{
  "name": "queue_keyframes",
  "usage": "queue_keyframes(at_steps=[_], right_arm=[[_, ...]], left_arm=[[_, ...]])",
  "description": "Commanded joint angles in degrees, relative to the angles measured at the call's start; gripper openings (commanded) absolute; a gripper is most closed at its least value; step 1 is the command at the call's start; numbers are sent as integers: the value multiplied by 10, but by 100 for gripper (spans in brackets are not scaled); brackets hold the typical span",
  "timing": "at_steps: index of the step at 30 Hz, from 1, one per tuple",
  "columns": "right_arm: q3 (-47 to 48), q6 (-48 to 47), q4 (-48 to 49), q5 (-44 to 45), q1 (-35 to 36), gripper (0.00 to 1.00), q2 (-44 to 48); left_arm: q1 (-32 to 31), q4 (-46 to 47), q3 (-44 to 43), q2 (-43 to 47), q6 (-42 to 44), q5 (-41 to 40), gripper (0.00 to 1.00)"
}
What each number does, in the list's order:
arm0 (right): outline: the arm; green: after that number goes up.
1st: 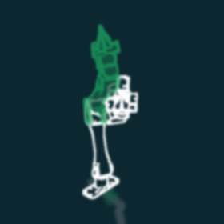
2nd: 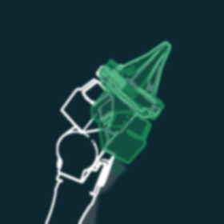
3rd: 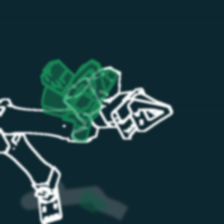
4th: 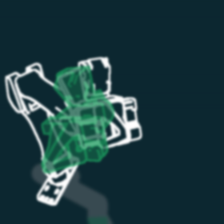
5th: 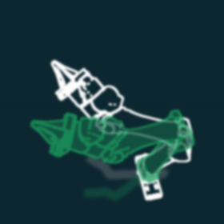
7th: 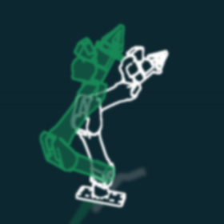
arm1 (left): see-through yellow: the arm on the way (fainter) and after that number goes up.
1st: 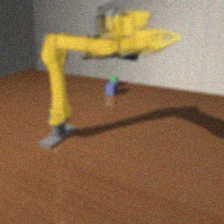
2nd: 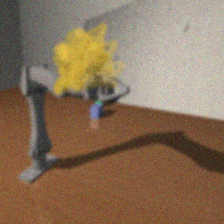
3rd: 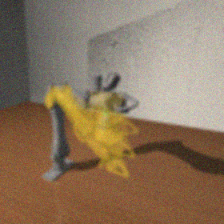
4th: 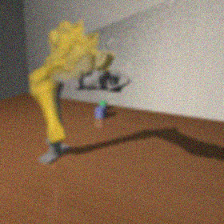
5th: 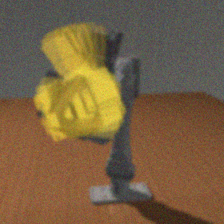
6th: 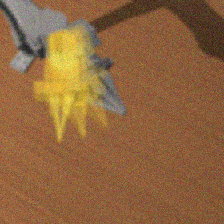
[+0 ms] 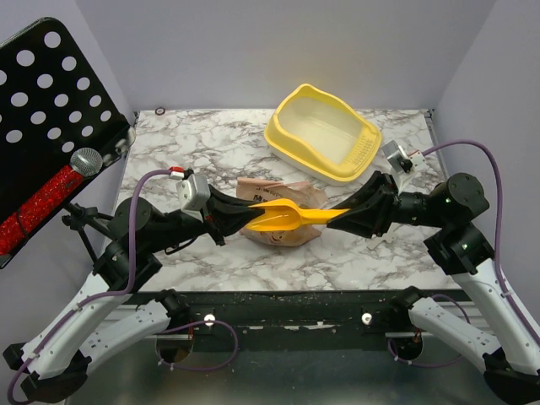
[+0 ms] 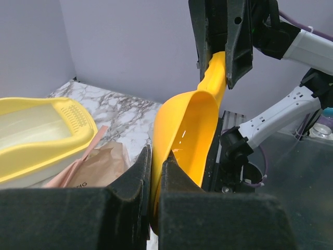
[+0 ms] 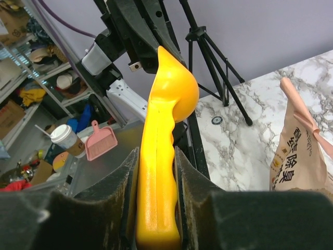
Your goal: Fill the litter box with clean litter
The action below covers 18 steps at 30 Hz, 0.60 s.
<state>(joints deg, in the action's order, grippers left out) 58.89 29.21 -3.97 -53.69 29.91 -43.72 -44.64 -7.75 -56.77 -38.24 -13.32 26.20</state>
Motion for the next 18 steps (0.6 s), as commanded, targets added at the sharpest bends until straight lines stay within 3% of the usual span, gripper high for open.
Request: queue_keyframes(at_steps=[1,5,8,13,16,18], right_arm=[[-4,6,17,-15,1,27,0],[-6,5,17,-8,1,0,0],[-7,2,14,-5,1,0,2],[3,-17,-23,30,1,0,5],[22,-42,-67,80,1,0,7],[35,-57,-102,116,1,0,4]], left_arm=[[-1,19,3,-3,0,-14,0],[0,19,2,-8,-1,-15,0],[-1,11,-1,-11,3,-19,6],[0,-17,-12,-20,30,-17,48],[-1,-45,-23,-24,67,-56,58],[-1,-71,-30,-32,98,-103,60]])
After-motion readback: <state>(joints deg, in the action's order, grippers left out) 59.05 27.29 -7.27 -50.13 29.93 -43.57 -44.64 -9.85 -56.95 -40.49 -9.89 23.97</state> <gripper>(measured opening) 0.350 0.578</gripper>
